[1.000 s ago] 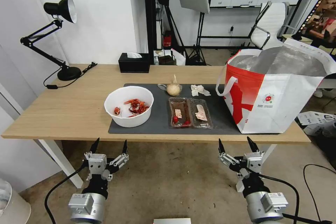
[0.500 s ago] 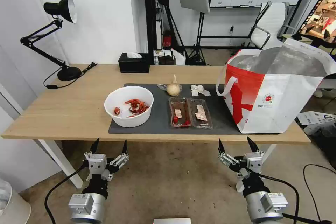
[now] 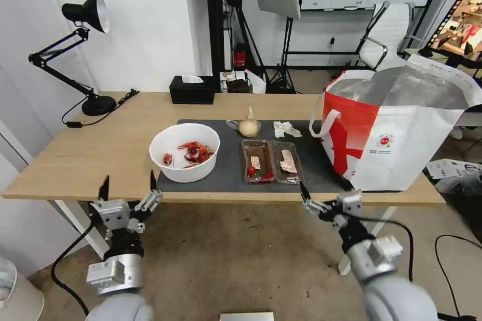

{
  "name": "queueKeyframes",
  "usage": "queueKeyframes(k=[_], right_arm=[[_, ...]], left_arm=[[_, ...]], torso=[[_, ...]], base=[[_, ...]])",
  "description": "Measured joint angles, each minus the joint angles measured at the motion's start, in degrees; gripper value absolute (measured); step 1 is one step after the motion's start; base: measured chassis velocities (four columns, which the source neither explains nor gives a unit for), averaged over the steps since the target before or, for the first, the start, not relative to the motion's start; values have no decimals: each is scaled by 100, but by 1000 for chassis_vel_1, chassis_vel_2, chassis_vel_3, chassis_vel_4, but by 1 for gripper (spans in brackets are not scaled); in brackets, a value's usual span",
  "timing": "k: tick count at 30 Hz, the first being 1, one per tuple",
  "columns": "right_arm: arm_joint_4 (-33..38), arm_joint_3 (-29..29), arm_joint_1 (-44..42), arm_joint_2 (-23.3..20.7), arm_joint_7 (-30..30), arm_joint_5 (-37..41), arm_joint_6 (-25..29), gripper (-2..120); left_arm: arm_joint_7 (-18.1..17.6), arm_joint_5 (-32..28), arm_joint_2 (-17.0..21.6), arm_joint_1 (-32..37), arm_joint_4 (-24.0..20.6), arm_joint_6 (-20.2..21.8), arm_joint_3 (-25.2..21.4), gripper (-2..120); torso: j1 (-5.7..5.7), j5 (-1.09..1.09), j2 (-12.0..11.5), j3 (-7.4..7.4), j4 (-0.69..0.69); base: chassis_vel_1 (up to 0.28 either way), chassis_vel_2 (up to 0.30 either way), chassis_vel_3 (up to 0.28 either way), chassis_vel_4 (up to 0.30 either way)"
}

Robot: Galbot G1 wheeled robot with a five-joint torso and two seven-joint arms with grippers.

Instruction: Pick up the trash from the table and place it into the takeout bag.

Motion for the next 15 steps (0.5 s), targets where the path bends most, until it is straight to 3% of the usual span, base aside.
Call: queueKeyframes(k=[15], right_arm=[[-175, -194, 42, 109, 75, 432, -137, 100]], left_arm=[[247, -2, 55, 147, 67, 171, 18, 100]], torso=[[-1, -1, 0, -1, -4]], base=[[0, 0, 0, 0]])
